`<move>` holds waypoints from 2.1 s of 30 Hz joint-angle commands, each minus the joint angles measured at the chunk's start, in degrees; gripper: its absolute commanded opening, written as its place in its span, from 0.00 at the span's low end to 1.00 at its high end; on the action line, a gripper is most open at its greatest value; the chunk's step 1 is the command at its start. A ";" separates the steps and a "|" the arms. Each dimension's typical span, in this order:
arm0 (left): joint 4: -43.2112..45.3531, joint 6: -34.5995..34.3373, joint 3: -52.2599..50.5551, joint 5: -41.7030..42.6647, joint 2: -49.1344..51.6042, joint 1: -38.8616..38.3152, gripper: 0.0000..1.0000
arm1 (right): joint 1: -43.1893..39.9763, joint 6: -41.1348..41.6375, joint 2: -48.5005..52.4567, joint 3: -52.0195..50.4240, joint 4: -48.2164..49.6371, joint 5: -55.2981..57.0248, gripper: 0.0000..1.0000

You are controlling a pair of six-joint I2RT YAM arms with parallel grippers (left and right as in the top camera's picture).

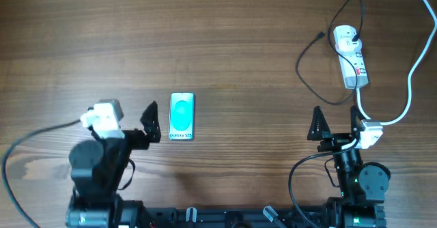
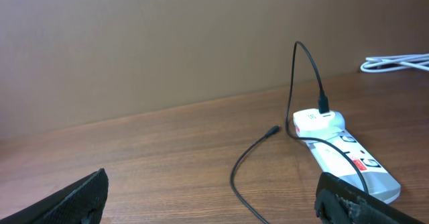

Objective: Plug charger to phone and switch on socket

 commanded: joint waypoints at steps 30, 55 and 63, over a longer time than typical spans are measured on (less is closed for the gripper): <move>-23.76 0.90 31.39 -7.17 36.70 -11.67 1.00 | 0.17 0.09 -0.68 -0.07 0.17 0.55 1.00; -30.29 -1.03 33.33 -6.29 38.05 -11.67 1.00 | 0.17 0.09 -0.68 -0.07 0.17 0.55 1.00; -36.87 -2.38 37.07 -6.80 45.03 -11.67 0.99 | 0.17 0.07 -0.68 -0.07 0.17 0.55 0.99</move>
